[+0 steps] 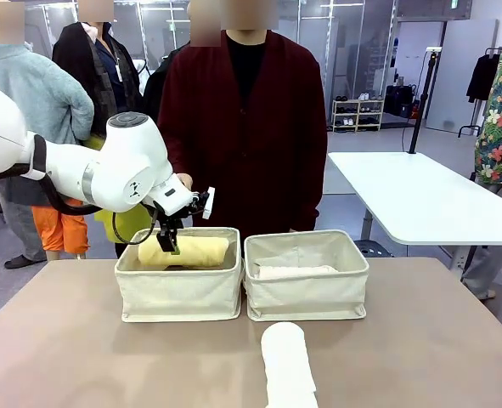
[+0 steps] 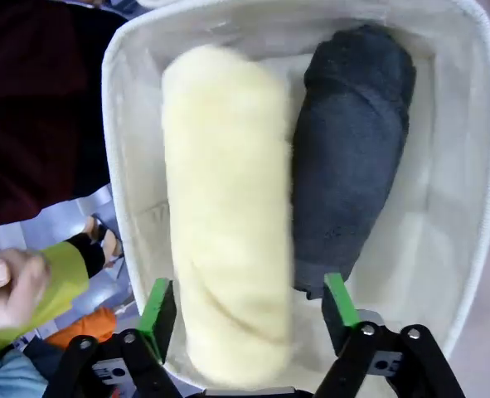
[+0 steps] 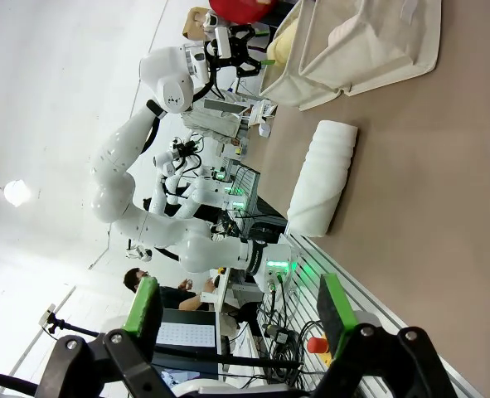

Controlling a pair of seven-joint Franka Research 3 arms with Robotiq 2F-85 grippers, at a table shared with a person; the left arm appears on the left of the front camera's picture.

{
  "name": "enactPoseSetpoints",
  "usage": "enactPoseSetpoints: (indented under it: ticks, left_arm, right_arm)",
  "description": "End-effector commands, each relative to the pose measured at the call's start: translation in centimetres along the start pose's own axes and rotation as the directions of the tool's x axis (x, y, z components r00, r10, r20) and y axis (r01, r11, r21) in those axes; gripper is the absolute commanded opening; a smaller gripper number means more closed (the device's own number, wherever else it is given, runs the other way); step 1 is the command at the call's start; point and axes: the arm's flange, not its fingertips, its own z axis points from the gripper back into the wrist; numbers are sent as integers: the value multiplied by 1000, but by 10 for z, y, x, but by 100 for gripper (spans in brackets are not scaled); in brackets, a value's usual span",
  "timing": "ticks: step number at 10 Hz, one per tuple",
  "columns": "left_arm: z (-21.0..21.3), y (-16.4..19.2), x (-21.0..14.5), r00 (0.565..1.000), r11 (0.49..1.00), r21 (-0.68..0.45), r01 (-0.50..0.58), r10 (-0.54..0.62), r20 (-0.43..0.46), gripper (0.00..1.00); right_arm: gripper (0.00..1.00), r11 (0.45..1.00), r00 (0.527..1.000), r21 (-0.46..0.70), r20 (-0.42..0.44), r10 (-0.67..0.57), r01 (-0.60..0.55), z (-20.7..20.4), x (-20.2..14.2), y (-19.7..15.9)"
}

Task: Divide the towels into two baskets.
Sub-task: Pick up one hotel-folded towel from the bottom of the table and place it in the Fabric basket indicated by the person.

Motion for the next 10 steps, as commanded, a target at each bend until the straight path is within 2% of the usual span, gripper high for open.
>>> enactPoseSetpoints:
  ticks: [1, 2, 3, 10]
  left_arm:
    - [6, -10, -3, 999, 999, 35, -41, 41, -6, 100]
    - [12, -20, -8, 996, 994, 56, -91, 90, 10, 100]
    - [2, -1, 1, 1000, 1000, 6, -13, 13, -6, 100]
    - [2, -1, 1, 1000, 1000, 6, -13, 13, -6, 100]
  right_arm:
    - [95, 1000, 1000, -3, -3, -11, 11, 0, 0, 5]
    - [95, 1000, 1000, -3, -3, -11, 11, 0, 0, 5]
    - [95, 1000, 1000, -3, -3, -11, 11, 0, 0, 5]
    - [95, 1000, 1000, -3, -3, -11, 11, 0, 0, 5]
